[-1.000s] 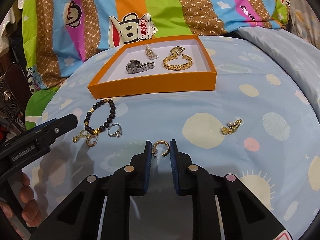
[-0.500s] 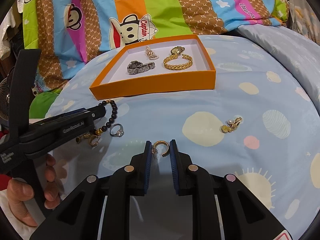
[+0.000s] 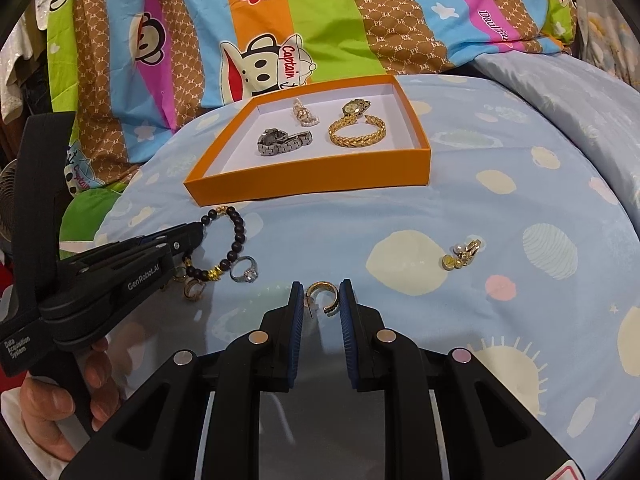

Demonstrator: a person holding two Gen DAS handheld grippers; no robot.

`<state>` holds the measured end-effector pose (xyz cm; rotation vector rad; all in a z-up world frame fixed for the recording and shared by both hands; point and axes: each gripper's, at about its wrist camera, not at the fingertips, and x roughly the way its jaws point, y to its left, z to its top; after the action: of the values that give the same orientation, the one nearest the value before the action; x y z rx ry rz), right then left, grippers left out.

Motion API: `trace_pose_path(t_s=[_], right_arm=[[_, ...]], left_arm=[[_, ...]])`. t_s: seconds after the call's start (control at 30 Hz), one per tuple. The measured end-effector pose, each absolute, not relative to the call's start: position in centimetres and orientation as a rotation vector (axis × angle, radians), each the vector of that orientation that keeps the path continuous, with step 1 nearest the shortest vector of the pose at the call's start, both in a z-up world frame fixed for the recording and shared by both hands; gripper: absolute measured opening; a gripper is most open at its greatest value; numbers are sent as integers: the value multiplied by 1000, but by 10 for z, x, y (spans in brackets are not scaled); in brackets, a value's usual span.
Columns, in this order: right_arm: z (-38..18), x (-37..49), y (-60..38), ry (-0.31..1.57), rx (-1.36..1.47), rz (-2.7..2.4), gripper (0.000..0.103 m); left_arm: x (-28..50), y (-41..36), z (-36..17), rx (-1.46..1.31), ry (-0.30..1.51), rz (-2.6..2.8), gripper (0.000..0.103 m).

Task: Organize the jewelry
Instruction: 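Reach the left tool to the black bead bracelet while the right tool holds the earring, then carry the bead bracelet and hoop earring into the orange box and release both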

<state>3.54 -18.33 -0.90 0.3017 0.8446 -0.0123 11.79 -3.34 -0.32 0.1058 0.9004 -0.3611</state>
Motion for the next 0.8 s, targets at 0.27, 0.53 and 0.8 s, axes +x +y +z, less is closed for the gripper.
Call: trace_pose_path(t_s=[0.27, 0.53, 0.8], right_arm=[[11, 27, -182, 795, 300, 0, 18], [38, 18, -187, 740, 312, 21, 17], [60, 27, -203, 698, 316, 31, 17]], left_arm=[[99, -28, 23, 81, 857, -396, 7], [82, -25, 62, 57, 792, -443, 7], [87, -16, 103, 49, 706, -445, 7]])
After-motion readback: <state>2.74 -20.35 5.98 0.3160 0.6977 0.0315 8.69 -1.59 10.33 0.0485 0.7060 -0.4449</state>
